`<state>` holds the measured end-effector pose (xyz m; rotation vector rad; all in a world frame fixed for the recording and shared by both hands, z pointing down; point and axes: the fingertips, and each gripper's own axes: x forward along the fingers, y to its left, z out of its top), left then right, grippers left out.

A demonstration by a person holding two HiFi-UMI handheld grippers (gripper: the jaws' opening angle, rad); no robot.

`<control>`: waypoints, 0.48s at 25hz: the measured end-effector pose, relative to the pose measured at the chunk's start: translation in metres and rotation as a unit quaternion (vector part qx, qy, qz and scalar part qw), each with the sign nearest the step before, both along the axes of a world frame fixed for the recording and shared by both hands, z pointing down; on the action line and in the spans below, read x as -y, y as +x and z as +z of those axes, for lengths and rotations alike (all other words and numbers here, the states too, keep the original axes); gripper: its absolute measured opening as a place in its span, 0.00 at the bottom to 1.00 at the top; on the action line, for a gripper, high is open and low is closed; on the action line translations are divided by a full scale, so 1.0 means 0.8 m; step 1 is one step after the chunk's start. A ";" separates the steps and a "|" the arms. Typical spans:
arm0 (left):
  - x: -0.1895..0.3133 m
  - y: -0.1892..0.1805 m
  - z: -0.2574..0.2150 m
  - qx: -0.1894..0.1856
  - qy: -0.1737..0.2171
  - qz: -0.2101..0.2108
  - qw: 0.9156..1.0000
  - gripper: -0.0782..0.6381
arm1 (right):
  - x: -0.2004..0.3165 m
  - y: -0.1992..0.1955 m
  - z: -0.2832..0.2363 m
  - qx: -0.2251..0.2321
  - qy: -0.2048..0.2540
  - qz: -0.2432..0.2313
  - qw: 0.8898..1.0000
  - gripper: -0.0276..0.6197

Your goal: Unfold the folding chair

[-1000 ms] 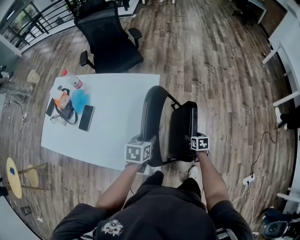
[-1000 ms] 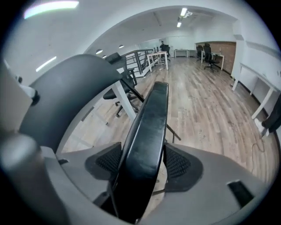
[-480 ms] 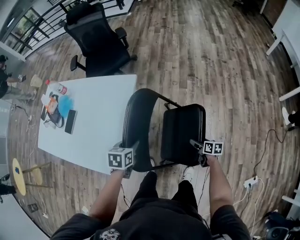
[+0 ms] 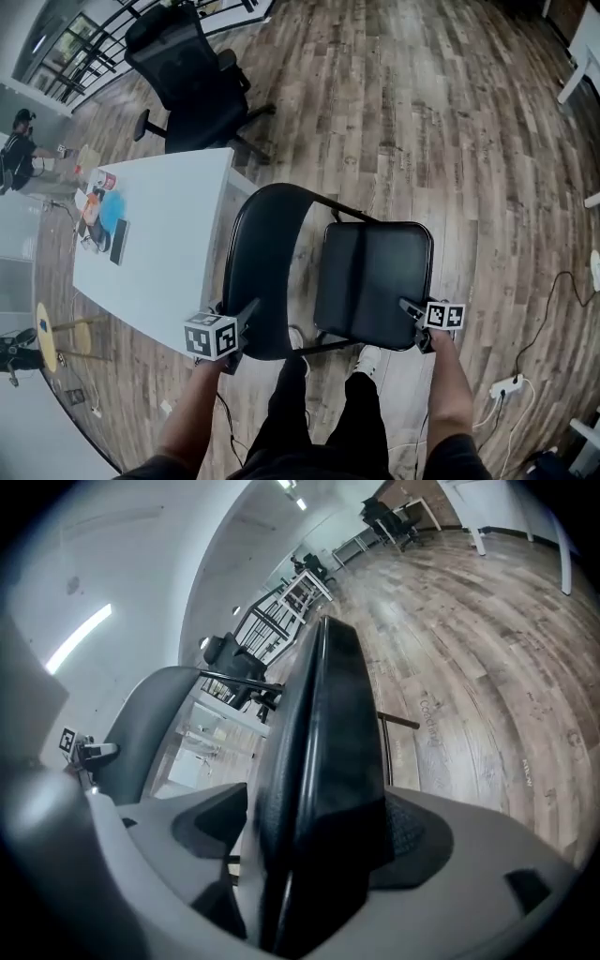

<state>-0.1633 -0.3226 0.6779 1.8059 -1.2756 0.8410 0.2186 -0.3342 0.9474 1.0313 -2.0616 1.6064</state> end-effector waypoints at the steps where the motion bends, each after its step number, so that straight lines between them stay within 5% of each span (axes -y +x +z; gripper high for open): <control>1: 0.001 0.009 0.004 0.003 -0.001 -0.001 1.000 0.32 | 0.000 0.013 0.013 0.000 -0.005 -0.003 1.000 0.63; 12: 0.014 0.057 0.089 -0.006 -0.005 -0.008 1.000 0.33 | 0.005 0.105 0.144 0.051 -0.025 0.019 0.998 0.65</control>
